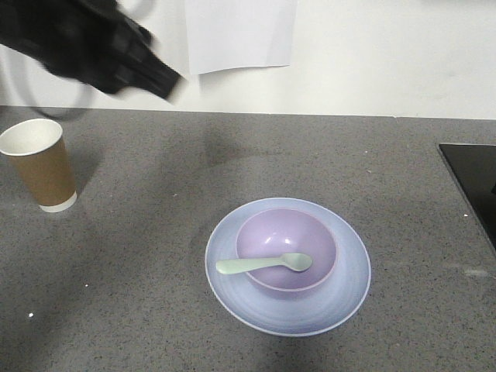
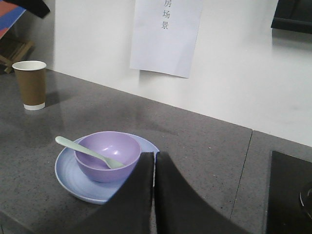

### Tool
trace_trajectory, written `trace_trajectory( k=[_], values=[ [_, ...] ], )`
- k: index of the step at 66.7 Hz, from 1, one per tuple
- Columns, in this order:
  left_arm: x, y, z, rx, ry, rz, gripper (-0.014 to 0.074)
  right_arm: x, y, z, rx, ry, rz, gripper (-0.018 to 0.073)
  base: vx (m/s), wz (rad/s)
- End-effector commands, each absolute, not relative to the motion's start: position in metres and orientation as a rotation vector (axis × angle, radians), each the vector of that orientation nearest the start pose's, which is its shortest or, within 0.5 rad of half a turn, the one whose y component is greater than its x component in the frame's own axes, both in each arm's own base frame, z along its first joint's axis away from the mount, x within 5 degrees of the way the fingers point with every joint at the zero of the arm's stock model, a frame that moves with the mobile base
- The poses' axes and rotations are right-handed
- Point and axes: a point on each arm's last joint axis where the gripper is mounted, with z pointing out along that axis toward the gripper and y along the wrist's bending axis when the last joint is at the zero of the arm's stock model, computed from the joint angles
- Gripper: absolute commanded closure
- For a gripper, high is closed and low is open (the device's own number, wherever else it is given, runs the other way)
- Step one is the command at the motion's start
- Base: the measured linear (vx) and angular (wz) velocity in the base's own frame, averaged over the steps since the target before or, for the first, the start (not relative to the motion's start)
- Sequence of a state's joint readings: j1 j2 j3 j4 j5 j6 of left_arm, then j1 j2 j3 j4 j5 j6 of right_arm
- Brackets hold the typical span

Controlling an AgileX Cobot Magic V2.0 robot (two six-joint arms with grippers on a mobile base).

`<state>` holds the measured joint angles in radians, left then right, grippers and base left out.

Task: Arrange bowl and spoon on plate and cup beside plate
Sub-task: 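Move the left gripper up and over to the paper cup rim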

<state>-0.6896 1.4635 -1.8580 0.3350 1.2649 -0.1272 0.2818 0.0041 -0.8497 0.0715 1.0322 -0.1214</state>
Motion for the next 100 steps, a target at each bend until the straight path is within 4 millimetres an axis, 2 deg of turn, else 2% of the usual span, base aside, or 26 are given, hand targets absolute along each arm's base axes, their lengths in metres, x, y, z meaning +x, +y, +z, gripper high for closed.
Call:
trace_trajectory(
  k=[1,9,18,28,44,52,59,71,80,91,100],
  values=[
    [0.21,-0.118,0.525,0.432,2.042,0.11,0.0329,-0.053,-0.009,0.38,-0.342,1.578,0.208,0.0566,0.0,0.0],
    [0.189,-0.085,0.548,0.303,1.931,0.216,0.0337,-0.053,-0.009,0.38,-0.342,1.578,0.208,0.0566,0.0,0.0],
    [0.176,-0.055,0.56,0.165,1.877,0.282,0.0336,-0.053,-0.009,0.38,-0.342,1.581,0.207,0.0566,0.0,0.0],
    [0.178,-0.029,0.563,0.029,1.875,0.376,0.0335,-0.053,-0.01,0.38,-0.342,1.581,0.203,0.0566,0.0,0.0],
    [0.193,0.007,0.557,-0.161,1.918,0.515,0.0329,-0.053,-0.01,0.38,-0.342,1.583,0.2,0.0566,0.0,0.0],
    [0.215,0.02,0.548,-0.197,1.95,0.537,0.0308,-0.053,-0.01,0.38,-0.342,1.585,0.199,0.0566,0.0,0.0],
    [0.238,0.029,0.536,-0.202,1.996,0.479,0.0296,-0.053,-0.01,0.379,-0.344,1.594,0.199,0.0566,0.0,0.0],
    [0.294,0.041,0.496,-0.19,2.156,0.255,0.028,-0.053,-0.01,0.379,-0.345,1.596,0.199,0.0566,0.0,0.0],
    [0.327,0.049,0.463,-0.2,2.274,0.125,0.0265,-0.053,-0.01,0.377,-0.349,1.611,0.198,0.0566,0.0,0.0],
    [0.353,0.051,0.431,-0.193,2.402,0.073,0.0235,-0.054,-0.01,0.374,-0.358,1.645,0.199,0.0566,0.0,0.0],
    [0.365,0.051,0.415,-0.195,2.45,0.053,0.0228,-0.054,-0.01,0.374,-0.359,1.649,0.2,0.0566,0.0,0.0]
  ],
)
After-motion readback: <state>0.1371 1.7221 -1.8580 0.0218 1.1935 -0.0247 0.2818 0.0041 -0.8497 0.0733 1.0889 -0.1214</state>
